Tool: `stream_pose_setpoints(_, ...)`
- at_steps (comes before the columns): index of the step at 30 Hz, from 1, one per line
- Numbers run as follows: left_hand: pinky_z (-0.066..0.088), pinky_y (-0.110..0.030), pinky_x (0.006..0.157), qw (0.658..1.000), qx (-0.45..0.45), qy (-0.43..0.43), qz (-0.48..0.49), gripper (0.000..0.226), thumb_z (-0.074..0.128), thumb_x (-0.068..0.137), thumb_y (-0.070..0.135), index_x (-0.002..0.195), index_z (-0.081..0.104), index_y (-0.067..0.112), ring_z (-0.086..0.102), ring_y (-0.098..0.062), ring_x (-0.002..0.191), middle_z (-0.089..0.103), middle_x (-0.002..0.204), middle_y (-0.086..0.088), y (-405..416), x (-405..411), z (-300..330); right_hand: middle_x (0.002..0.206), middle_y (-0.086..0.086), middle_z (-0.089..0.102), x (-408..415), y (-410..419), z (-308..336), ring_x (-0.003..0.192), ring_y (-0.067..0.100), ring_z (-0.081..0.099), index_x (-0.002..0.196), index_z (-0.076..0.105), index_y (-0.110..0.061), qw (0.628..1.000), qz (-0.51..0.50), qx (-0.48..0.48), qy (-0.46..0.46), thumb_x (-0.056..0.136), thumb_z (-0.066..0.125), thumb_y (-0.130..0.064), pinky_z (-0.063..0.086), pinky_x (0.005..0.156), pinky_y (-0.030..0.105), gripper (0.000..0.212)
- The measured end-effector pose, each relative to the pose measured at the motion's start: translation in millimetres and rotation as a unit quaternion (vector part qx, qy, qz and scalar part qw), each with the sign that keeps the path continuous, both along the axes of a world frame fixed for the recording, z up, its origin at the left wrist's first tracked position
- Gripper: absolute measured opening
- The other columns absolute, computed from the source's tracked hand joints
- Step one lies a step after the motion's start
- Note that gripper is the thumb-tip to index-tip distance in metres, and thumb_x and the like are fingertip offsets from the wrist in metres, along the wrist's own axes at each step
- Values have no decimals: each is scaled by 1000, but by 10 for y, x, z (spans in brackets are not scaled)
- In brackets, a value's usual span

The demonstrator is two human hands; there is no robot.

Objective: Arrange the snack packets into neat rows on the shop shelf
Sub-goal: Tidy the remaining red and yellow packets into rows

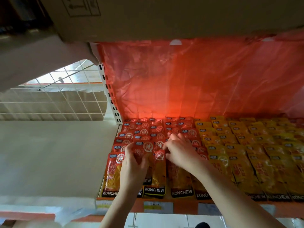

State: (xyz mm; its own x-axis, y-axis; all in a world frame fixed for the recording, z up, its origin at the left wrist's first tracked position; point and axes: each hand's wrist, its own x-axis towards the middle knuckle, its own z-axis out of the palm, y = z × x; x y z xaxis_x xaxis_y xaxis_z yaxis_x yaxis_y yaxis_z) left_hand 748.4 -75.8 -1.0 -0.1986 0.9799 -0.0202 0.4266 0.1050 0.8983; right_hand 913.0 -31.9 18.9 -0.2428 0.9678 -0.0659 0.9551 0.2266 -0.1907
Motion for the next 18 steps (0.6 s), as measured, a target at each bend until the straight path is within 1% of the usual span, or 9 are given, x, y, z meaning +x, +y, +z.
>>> stream_pose_setpoints(3, 54, -46, 80, 998, -21, 56, -11, 60, 65, 84, 36, 130, 26, 37, 64, -23, 94, 62, 116, -3, -12, 25, 36, 125, 4, 44, -19, 38, -18, 124, 28, 30, 112, 61, -20, 1000, 6, -13, -15, 86, 62, -29, 27, 108, 48, 27)
stream_pose_setpoints(5, 54, -43, 81, 996, -19, 81, -21, 61, 64, 86, 34, 133, 25, 34, 64, -24, 96, 60, 121, -4, -29, 25, 23, 121, 3, 44, -8, 56, -21, 120, 26, 32, 110, 61, -20, 999, 15, -29, -4, 86, 62, -32, 30, 104, 46, 27)
stream_pose_setpoints(9, 54, -43, 83, 994, -7, 102, -32, 64, 63, 86, 33, 137, 24, 31, 62, -23, 103, 55, 129, -3, -65, 26, 20, 119, 2, 45, -1, 98, -38, 115, 23, 34, 105, 62, -19, 996, 14, -61, 58, 87, 61, -29, 30, 100, 41, 20)
stream_pose_setpoints(12, 54, -44, 83, 994, -1, 103, -35, 65, 65, 85, 31, 136, 24, 31, 62, -22, 102, 56, 127, -3, -73, 26, 16, 117, 3, 52, -23, 125, -49, 113, 23, 39, 100, 65, -16, 991, -5, -60, 117, 87, 59, -23, 33, 97, 39, 15)
stream_pose_setpoints(14, 54, -43, 83, 995, 4, 96, -41, 65, 65, 85, 31, 136, 25, 32, 61, -20, 101, 56, 125, 0, -74, 16, 8, 103, 2, 61, -35, 138, -34, 101, 20, 51, 95, 65, -13, 986, -14, -55, 156, 88, 58, -17, 41, 88, 35, 11)
stream_pose_setpoints(15, 54, -42, 83, 995, 2, 90, -43, 65, 66, 84, 31, 136, 26, 32, 61, -19, 101, 56, 124, 1, -74, 13, 9, 93, 0, 62, -41, 142, -19, 89, 18, 55, 94, 63, -13, 984, -16, -49, 170, 88, 56, -14, 44, 82, 35, 9)
stream_pose_setpoints(16, 54, -42, 82, 996, 1, 83, -44, 66, 66, 84, 32, 136, 26, 34, 62, -18, 100, 56, 122, 3, -70, 7, 3, 85, -2, 61, -48, 150, -6, 77, 15, 56, 94, 61, -12, 983, -20, -41, 180, 89, 55, -13, 44, 78, 35, 8)
stream_pose_setpoints(17, 55, -42, 81, 996, 1, 76, -45, 65, 66, 84, 32, 135, 26, 37, 62, -17, 98, 56, 121, 4, -67, -1, -7, 80, -4, 60, -52, 160, 6, 69, 13, 54, 96, 59, -12, 982, -24, -32, 186, 90, 54, -12, 42, 75, 35, 8)
stream_pose_setpoints(18, 55, -42, 80, 997, 0, 68, -45, 65, 66, 84, 31, 133, 26, 40, 63, -16, 96, 57, 121, 4, -62, -7, -20, 79, -4, 58, -52, 171, 12, 66, 13, 52, 99, 57, -12, 982, -27, -25, 187, 90, 52, -10, 39, 74, 34, 10)
